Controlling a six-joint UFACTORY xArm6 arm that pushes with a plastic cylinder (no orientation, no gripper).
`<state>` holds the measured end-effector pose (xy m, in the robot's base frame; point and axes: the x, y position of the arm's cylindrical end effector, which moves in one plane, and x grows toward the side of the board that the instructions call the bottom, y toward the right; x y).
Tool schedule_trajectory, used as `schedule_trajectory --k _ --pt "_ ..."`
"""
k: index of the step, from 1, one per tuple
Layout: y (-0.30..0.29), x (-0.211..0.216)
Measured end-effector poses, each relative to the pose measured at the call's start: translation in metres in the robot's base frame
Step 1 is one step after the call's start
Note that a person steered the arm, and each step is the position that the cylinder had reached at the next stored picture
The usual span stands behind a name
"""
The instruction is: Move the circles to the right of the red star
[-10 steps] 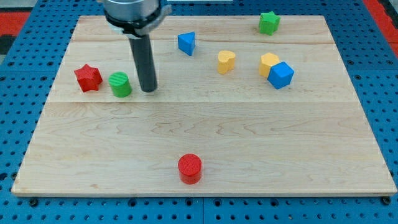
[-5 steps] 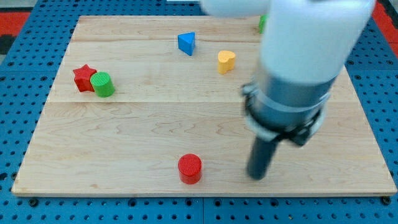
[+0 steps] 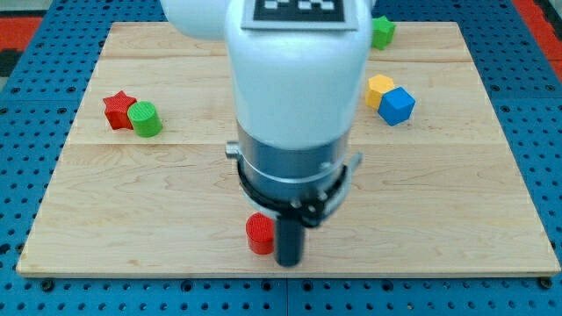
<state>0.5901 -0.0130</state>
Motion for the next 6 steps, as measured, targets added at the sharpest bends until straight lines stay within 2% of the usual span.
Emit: schedule_trajectory --k 1,4,5,6 --pt "-0.095 -0.042" --pt "-0.179 -0.149" --pt "-0.068 -0.127" --pt "0.069 -0.131"
